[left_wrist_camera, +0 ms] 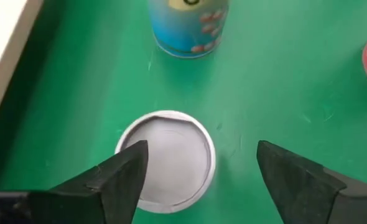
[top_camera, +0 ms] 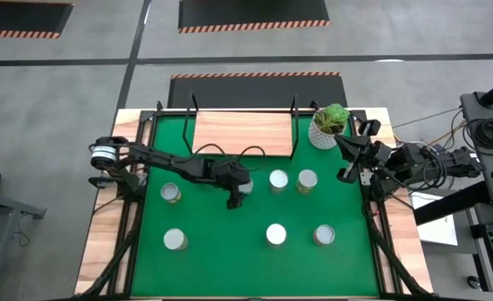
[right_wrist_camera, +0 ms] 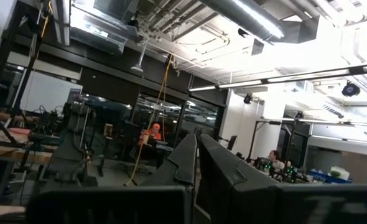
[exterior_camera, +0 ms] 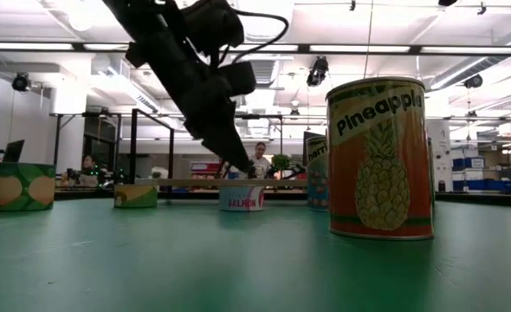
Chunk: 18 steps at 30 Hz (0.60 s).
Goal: Pick and place cans onto a shelf
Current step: Put the canned salmon good on the shelf
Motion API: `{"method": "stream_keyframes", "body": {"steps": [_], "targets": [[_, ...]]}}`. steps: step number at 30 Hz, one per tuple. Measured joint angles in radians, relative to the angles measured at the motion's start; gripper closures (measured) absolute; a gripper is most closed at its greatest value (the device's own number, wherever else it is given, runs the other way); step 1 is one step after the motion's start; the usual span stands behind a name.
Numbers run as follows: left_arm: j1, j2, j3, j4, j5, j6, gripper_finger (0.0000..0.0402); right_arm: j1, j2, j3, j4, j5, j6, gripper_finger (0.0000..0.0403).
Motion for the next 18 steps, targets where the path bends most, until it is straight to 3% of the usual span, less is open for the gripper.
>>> {"method": "stream_keyframes", "body": {"steps": [10, 18], "targets": [[0.003, 0.028, -0.015, 0.044, -0.05, 0.0, 0.0054, 0.0, 0.0, 0.0, 0.0, 0.0, 0.0, 0.0392], [0.006, 0.059, -0.015, 0.055, -0.074, 0.007, 0.0045, 0.0, 0.0, 0.0, 0.0, 0.0, -0.001, 0.0392]]}}
